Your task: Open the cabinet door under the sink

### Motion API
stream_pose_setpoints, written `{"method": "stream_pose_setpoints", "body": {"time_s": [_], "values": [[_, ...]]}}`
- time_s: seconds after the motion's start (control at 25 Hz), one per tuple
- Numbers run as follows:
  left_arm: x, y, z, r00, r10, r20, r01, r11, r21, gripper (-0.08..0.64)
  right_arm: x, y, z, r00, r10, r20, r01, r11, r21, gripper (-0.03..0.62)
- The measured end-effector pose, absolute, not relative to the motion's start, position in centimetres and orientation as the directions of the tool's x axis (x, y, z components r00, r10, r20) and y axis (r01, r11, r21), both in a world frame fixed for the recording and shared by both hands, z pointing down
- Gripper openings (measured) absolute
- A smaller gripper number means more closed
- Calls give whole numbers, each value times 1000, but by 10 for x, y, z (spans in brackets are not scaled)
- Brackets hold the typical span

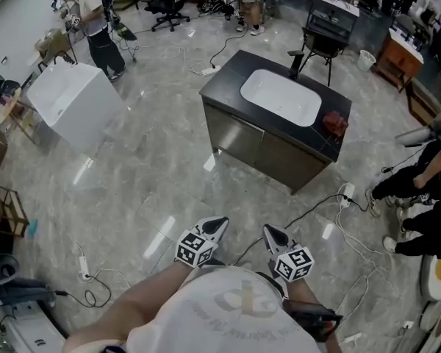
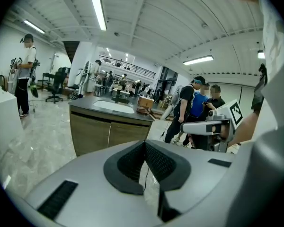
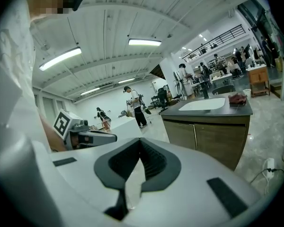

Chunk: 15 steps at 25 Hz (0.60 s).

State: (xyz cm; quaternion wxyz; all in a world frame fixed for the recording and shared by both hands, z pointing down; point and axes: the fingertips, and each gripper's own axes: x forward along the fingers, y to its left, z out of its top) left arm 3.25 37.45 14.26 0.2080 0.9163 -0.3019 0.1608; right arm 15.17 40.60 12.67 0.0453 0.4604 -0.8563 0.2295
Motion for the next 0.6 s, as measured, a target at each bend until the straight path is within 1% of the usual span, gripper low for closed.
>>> {"method": "stream_pose_setpoints", "body": {"time_s": [0.6], "values": [[22,295,149,791,-446,418,-585,-751,306,11,138,338,136,-533,-774,341,-836,420,-352,14]]}}
